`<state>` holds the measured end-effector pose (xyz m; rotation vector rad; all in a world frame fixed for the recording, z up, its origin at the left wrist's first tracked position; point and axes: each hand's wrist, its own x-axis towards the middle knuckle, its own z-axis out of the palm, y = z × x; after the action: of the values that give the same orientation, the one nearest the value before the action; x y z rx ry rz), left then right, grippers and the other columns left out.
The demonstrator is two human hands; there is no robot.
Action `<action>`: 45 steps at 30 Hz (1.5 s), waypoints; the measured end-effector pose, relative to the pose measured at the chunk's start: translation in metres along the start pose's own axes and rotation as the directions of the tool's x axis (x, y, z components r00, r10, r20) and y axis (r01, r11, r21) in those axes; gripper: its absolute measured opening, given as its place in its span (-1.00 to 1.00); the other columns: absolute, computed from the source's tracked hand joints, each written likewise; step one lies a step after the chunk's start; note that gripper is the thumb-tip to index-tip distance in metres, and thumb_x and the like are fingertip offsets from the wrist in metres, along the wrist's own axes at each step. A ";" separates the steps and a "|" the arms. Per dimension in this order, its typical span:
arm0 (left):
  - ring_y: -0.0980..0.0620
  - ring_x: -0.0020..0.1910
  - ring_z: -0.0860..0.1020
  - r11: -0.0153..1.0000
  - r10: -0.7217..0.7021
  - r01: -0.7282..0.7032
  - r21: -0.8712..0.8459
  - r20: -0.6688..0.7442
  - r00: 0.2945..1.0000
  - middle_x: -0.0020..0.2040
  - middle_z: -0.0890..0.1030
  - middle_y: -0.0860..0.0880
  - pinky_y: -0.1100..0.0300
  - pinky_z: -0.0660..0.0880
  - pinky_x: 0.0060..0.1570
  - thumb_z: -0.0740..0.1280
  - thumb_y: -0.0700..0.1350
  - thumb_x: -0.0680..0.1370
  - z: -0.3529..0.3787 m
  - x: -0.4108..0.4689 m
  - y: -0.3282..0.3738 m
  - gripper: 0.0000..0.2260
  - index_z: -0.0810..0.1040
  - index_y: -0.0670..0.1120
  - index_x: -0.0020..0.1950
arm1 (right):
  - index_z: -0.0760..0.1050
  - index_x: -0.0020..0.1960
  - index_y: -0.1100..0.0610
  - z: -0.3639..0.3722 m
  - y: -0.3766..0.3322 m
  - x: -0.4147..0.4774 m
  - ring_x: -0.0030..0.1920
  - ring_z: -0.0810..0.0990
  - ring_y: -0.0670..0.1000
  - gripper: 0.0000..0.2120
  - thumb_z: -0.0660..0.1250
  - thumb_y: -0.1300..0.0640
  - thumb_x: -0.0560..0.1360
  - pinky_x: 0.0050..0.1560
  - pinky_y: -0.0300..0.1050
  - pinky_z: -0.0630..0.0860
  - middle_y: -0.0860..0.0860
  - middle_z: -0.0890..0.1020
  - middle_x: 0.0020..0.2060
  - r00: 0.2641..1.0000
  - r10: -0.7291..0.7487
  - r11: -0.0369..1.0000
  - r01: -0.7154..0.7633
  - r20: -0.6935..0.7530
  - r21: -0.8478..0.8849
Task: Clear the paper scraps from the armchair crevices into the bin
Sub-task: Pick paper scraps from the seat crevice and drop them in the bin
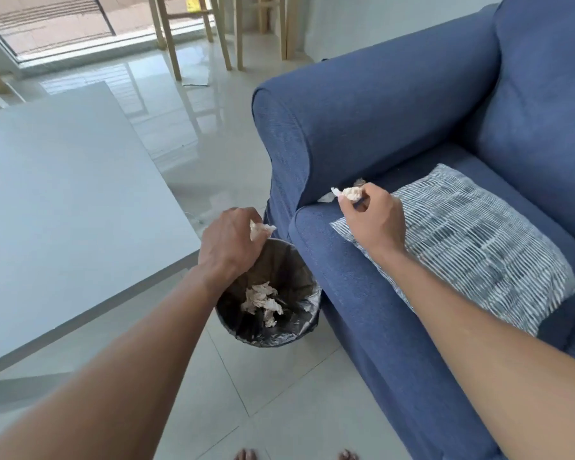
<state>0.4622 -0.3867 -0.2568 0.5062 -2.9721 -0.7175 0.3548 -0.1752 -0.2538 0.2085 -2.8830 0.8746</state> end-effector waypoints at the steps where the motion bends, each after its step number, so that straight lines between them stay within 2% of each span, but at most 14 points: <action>1: -0.10 -0.02 0.60 1.000 -0.011 0.012 -0.015 0.029 1.000 -0.01 0.64 -0.04 0.09 0.46 -0.15 0.34 0.09 0.53 0.001 -0.003 -0.005 -0.78 0.62 0.02 0.08 | 0.48 -0.26 0.11 0.004 -0.003 -0.007 -0.32 0.56 0.08 -0.68 0.37 -0.11 0.50 -0.31 -0.08 0.37 -0.05 0.59 -0.40 1.000 0.007 1.000 -0.007 0.016 0.001; 6: -0.08 -0.04 0.61 0.994 -0.089 0.095 -0.051 0.108 0.990 -0.04 0.65 -0.01 0.06 0.54 -0.09 0.38 0.07 0.49 0.011 -0.023 -0.030 -0.81 0.63 0.04 0.04 | 0.43 -0.26 0.10 0.032 -0.012 -0.045 -0.35 0.52 0.04 -0.65 0.36 -0.14 0.52 -0.35 -0.13 0.29 -0.03 0.55 -0.41 0.997 -0.005 0.999 0.008 0.078 -0.036; 10: -0.08 -0.04 0.62 0.985 -0.132 0.148 -0.085 0.167 0.977 -0.03 0.67 -0.02 0.08 0.54 -0.08 0.41 0.02 0.48 0.018 -0.035 -0.044 -0.81 0.64 0.02 0.06 | 0.44 -0.24 0.12 0.048 -0.009 -0.068 -0.33 0.53 0.08 -0.64 0.36 -0.15 0.51 -0.35 -0.06 0.40 0.00 0.58 -0.38 0.991 -0.024 0.998 0.031 0.128 -0.049; 15: -0.07 -0.03 0.62 0.979 -0.137 0.167 -0.117 0.231 0.963 0.00 0.67 -0.02 0.16 0.49 -0.11 0.43 -0.01 0.48 0.019 -0.039 -0.052 -0.76 0.62 0.01 0.13 | 0.44 -0.25 0.10 0.049 -0.005 -0.079 -0.31 0.54 0.06 -0.67 0.39 -0.11 0.50 -0.34 -0.11 0.38 -0.01 0.58 -0.35 0.990 0.002 0.999 0.005 0.138 -0.050; 19: -0.05 -0.02 0.62 0.988 -0.104 0.132 -0.075 0.302 0.947 0.01 0.68 -0.01 0.14 0.52 -0.05 0.45 -0.07 0.47 0.020 -0.041 -0.057 -0.71 0.59 -0.01 0.19 | 0.47 -0.19 0.09 0.049 -0.004 -0.079 -0.27 0.56 0.08 -0.72 0.40 -0.10 0.50 -0.31 -0.12 0.37 0.00 0.61 -0.31 0.986 0.017 0.997 -0.004 0.166 -0.079; 22: -0.06 0.02 0.61 0.992 -0.100 0.120 -0.047 0.315 0.944 0.05 0.66 -0.02 0.12 0.52 -0.02 0.44 -0.11 0.48 0.020 -0.044 -0.061 -0.70 0.58 -0.01 0.21 | 0.49 -0.14 0.08 0.048 -0.009 -0.078 -0.25 0.55 0.07 -0.74 0.39 -0.11 0.51 -0.31 -0.13 0.36 -0.01 0.61 -0.28 0.982 0.001 0.992 0.023 0.191 -0.124; 27: -0.07 0.04 0.60 0.991 -0.110 0.127 -0.033 0.309 0.945 0.07 0.65 -0.03 0.15 0.47 -0.07 0.42 -0.14 0.50 0.017 -0.048 -0.068 -0.72 0.59 -0.01 0.21 | 0.52 -0.15 0.09 0.052 -0.016 -0.082 -0.25 0.60 0.11 -0.75 0.38 -0.10 0.50 -0.23 0.02 0.56 -0.01 0.63 -0.32 0.971 -0.026 0.987 0.063 0.239 -0.148; 31: -0.07 0.03 0.60 0.991 -0.113 0.130 -0.035 0.307 0.945 0.06 0.65 -0.02 0.14 0.49 -0.07 0.41 -0.15 0.50 0.014 -0.050 -0.076 -0.73 0.59 -0.01 0.20 | 0.50 -0.10 0.08 0.058 -0.017 -0.085 -0.20 0.59 0.13 -0.85 0.37 0.00 0.50 -0.26 -0.08 0.42 -0.01 0.65 -0.26 0.953 -0.013 0.973 0.082 0.304 -0.216; 35: -0.08 0.07 0.60 0.991 -0.101 0.122 -0.053 0.300 0.949 0.10 0.64 -0.04 0.12 0.52 -0.02 0.41 -0.19 0.49 0.015 -0.051 -0.085 -0.73 0.60 -0.02 0.18 | 0.51 0.01 0.10 0.067 -0.019 -0.085 -0.12 0.59 0.16 -0.86 0.37 0.07 0.51 -0.22 -0.09 0.32 0.05 0.66 -0.14 0.956 -0.019 0.948 0.110 0.293 -0.299; 40: -0.08 0.09 0.59 0.992 -0.098 0.117 -0.051 0.283 0.954 0.14 0.62 -0.06 0.11 0.50 0.02 0.41 -0.22 0.49 0.013 -0.055 -0.094 -0.73 0.61 -0.04 0.19 | 0.50 0.15 0.11 0.078 -0.018 -0.084 -0.03 0.61 0.17 -0.78 0.35 0.10 0.53 -0.24 -0.08 0.36 0.09 0.65 -0.05 0.930 0.024 0.940 0.105 0.368 -0.324; 45: -0.07 0.10 0.58 0.991 -0.113 0.127 -0.034 0.283 0.952 0.15 0.61 -0.06 0.14 0.48 -0.04 0.41 -0.21 0.50 0.015 -0.057 -0.097 -0.76 0.62 -0.02 0.14 | 0.44 0.33 0.11 0.083 -0.015 -0.087 0.06 0.60 0.17 -0.64 0.34 0.04 0.57 -0.15 -0.05 0.42 0.10 0.65 0.02 0.902 0.055 0.936 0.102 0.428 -0.336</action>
<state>0.5438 -0.4435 -0.3118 0.6362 -3.1933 -0.9498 0.4368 -0.2250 -0.3276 0.4503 -3.3704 0.3153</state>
